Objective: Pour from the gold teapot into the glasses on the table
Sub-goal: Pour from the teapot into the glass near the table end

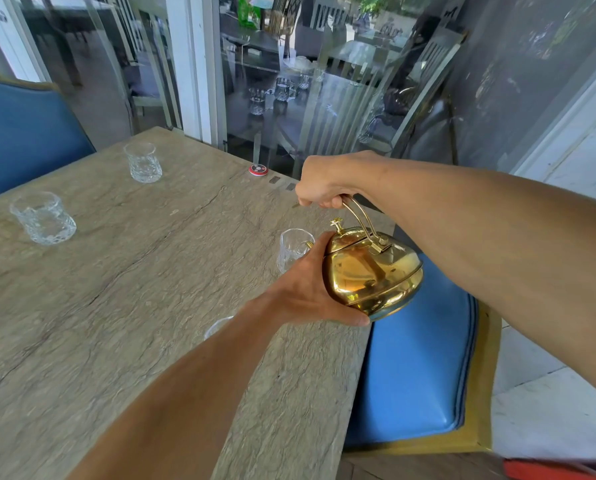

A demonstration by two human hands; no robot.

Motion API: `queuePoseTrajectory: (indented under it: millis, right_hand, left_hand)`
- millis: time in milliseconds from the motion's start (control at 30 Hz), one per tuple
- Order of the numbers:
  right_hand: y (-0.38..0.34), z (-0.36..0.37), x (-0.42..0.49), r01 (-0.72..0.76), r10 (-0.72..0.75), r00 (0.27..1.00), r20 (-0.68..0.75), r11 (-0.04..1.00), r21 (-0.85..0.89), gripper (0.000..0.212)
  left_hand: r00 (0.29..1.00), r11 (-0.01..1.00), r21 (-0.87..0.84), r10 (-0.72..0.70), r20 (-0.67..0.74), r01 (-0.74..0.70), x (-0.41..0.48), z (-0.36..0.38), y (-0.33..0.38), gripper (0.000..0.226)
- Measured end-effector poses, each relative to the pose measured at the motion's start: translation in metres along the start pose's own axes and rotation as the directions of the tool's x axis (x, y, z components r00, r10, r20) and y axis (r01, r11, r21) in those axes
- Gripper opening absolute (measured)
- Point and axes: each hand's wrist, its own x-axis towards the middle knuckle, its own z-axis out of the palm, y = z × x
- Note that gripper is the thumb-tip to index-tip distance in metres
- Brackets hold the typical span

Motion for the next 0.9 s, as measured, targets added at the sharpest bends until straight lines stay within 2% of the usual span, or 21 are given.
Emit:
queuePoseTrajectory:
  millis: [100, 267, 400, 600, 900]
  right_hand:
    - [-0.0023, -0.001, 0.0005, -0.001, 0.001, 1.0, 0.015, 1.0, -0.017, 0.031]
    - [-0.0043, -0.0004, 0.0025, -0.001, 0.002, 1.0, 0.022, 1.0, -0.03, 0.033]
    - [-0.0041, -0.0008, 0.0024, -0.002, 0.003, 1.0, 0.02, 0.999, -0.042, 0.032]
    - [-0.0057, -0.0015, 0.0034, -0.002, 0.003, 1.0, 0.022, 0.999, -0.054, 0.02]
    - [-0.0069, -0.0045, 0.0082, -0.019, 0.022, 0.999, 0.03, 0.995, -0.095, 0.019]
  left_hand:
    - [1.0, 1.0, -0.011, 0.017, -0.011, -0.017, 0.0007, -0.0006, -0.0007, 0.122]
    - [1.0, 0.999, -0.036, 0.016, -0.008, -0.016, 0.0007, -0.0002, -0.0007, 0.133]
    - [1.0, 0.998, -0.059, 0.017, -0.001, -0.017, 0.0024, -0.0001, -0.0021, 0.135]
    - [1.0, 0.997, -0.075, 0.013, -0.012, -0.014, 0.0031, 0.0005, -0.003, 0.122]
    - [0.998, 0.994, -0.096, 0.04, -0.038, -0.043, 0.0072, 0.0011, -0.0025, 0.113]
